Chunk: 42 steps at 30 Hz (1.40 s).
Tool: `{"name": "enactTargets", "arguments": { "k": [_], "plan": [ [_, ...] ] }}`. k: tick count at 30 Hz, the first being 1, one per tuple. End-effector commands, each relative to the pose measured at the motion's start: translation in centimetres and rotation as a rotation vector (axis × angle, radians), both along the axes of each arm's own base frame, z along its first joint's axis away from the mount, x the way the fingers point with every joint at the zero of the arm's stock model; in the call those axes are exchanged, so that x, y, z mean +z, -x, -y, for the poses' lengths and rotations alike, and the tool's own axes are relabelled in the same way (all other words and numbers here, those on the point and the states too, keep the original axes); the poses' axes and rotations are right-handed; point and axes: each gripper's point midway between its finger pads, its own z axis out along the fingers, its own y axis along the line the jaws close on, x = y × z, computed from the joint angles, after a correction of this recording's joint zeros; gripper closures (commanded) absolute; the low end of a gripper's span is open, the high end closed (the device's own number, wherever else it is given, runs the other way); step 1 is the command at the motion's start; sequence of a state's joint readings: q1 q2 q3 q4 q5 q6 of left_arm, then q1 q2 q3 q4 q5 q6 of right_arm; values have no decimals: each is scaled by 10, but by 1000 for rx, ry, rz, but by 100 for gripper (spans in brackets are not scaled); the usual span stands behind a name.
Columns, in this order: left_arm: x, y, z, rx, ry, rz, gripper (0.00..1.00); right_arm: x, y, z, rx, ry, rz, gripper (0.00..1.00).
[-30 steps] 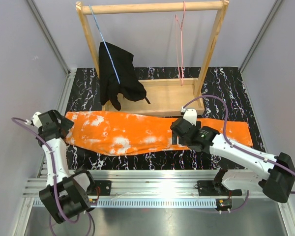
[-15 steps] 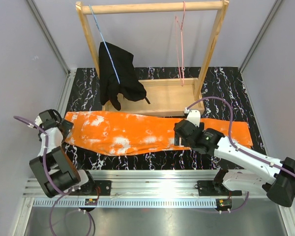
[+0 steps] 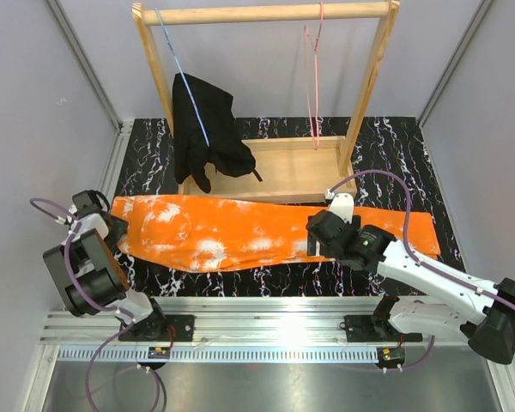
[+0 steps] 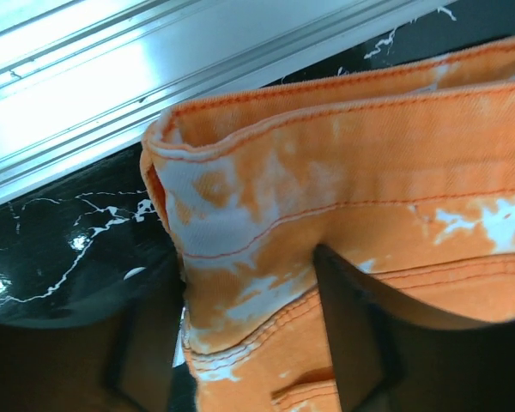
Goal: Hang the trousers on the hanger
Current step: Fold the trousers
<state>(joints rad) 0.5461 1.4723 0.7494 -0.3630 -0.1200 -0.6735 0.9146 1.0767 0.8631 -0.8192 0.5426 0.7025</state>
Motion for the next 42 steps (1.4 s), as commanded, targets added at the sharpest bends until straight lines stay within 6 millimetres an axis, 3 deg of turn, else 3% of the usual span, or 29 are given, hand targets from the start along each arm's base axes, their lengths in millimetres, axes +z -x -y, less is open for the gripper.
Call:
{"name": "enactTargets", "arguments": {
  "k": [1,5,8,9,11,15,19,21,23,25,29,30,33,39,42],
  "plan": [
    [6,-11,-15,12,-41,22,46,8,-3,6,-39,-6,47,14],
    [4,-12,-14,-2,-33,15,62,5,-2,6,-40,-4,36,14],
    [7,-14,-12,-13,-26,31,81,1,-1,6,-38,7,27,14],
    [9,-16,-11,-17,-22,41,93,-1,-1,6,-38,12,23,14],
    [18,-20,-9,-29,-21,74,100,-5,-2,6,-40,21,18,14],
    [50,-27,-8,-51,-67,178,100,-9,-7,1,-38,23,24,14],
    [104,-32,0,-99,-142,351,100,-17,-16,-11,-19,41,18,29],
    [119,-37,13,-154,-130,438,100,-18,-22,-20,-7,33,25,36],
    [143,-41,26,-229,-143,535,100,-21,-29,-28,-3,42,25,52],
    [167,-41,35,-288,-187,612,100,-26,-34,-32,-10,59,22,82],
    [216,-43,80,-519,-234,784,100,-36,-46,-42,-16,71,26,99],
    [231,-39,92,-570,-260,834,100,-39,-48,-44,-18,72,25,100],
    [252,-27,124,-706,-281,919,100,-48,-59,-54,-13,73,25,100],
    [261,4,156,-822,-288,960,100,-71,-80,-71,-13,103,13,100],
    [258,17,163,-844,-299,941,100,-82,-87,-77,-15,117,6,100]
  ]
}}
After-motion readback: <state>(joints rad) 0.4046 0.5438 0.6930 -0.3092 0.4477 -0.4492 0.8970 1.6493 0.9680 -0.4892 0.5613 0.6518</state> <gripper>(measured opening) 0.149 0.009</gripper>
